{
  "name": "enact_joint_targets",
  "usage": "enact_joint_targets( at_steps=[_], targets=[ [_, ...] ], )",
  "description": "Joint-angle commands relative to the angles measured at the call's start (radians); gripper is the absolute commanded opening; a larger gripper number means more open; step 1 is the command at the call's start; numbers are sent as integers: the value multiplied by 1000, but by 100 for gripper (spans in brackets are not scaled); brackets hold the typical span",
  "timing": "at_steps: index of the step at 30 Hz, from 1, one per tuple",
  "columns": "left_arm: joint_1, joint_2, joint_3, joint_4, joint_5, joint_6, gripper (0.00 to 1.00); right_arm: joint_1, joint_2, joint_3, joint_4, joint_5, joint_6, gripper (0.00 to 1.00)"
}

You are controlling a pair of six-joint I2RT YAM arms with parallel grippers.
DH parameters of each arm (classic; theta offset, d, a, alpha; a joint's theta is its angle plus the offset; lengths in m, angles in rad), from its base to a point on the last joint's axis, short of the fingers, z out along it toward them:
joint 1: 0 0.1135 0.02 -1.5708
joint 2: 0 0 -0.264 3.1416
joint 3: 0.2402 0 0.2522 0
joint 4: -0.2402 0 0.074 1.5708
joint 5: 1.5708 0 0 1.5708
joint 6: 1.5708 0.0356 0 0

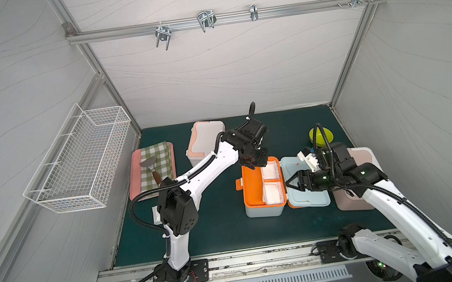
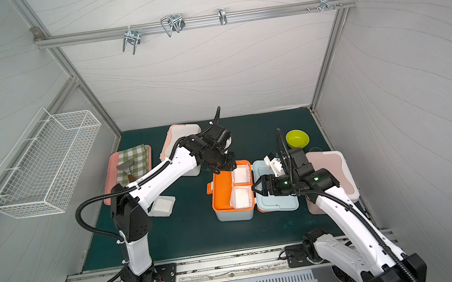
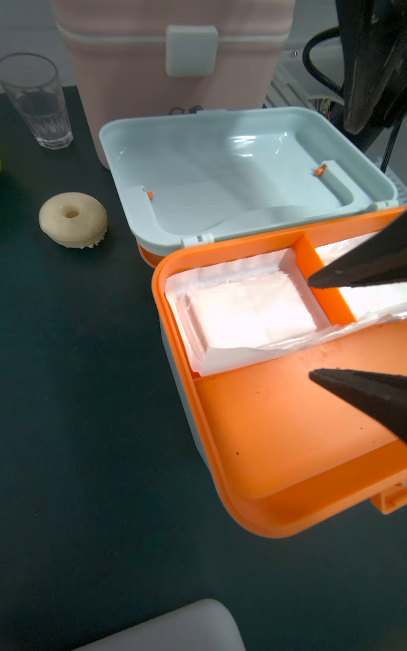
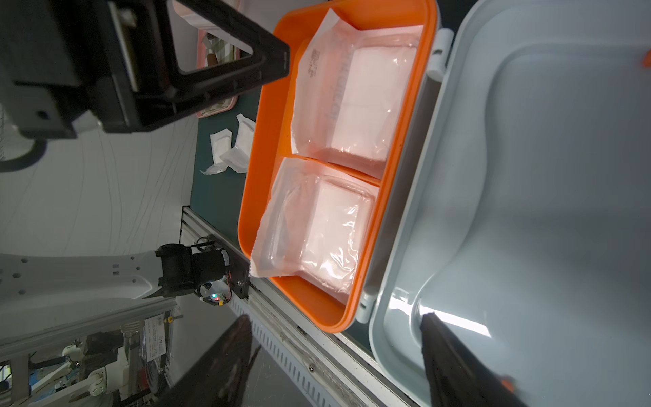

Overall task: Open first aid kits and take out gauze
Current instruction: Pick up the gauze from the first aid kit.

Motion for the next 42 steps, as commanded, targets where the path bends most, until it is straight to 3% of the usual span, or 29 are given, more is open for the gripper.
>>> enact_joint_targets(
  at_steps=[1,13,22,25,33,42],
  targets=[
    [-3,41,57,-28,9,10,35,-5,-5,-4,14,-20,-13,75],
    [-1,98,73,-28,30,1,12,-6,-20,-12,7,-25,-13,75],
    [5,98,70,-24,29,-2,10,-8,-36,-4,-7,-22,-13,75],
    [5,92,69,-21,34,-2,4,-8,-40,-1,-10,-25,-12,75],
    [13,-37,9,80,149,-22,0,-9,-52,36,-34,-28,-18,79],
    [67,-280,-200,270,266,-135,0,36,-73,123,-71,-36,-42,99]
  ],
)
